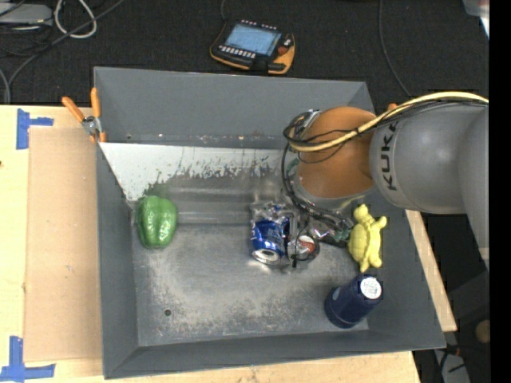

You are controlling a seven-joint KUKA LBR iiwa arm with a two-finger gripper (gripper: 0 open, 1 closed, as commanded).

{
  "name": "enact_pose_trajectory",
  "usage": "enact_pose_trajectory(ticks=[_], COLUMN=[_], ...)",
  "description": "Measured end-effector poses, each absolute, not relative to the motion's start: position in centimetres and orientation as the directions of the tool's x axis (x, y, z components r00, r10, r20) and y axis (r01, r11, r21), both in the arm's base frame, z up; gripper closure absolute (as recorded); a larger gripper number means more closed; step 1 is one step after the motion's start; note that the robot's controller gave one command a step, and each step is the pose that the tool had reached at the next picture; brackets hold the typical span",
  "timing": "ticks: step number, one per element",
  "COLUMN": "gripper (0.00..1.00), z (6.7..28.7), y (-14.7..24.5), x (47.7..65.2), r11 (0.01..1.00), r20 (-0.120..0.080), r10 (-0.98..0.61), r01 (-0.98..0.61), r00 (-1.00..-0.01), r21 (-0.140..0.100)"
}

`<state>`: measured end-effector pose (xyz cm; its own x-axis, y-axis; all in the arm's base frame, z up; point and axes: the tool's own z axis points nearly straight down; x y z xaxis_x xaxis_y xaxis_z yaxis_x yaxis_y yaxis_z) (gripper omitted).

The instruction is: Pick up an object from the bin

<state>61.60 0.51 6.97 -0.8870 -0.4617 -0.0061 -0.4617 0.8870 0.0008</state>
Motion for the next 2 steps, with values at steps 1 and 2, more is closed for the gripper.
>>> enact_pose_trajectory(ticks=[1, 2], gripper=[1.00, 1.00], z=[7.03, 7.05], y=[0.58, 0.51], x=[61.52, 61.50], r11=[0.914, 0.922], r20=[-0.005, -0.005], r10=[-0.405, -0.388], r01=[-0.405, -0.388], r00=[-0.914, -0.922], r21=[0.006, 0.007])
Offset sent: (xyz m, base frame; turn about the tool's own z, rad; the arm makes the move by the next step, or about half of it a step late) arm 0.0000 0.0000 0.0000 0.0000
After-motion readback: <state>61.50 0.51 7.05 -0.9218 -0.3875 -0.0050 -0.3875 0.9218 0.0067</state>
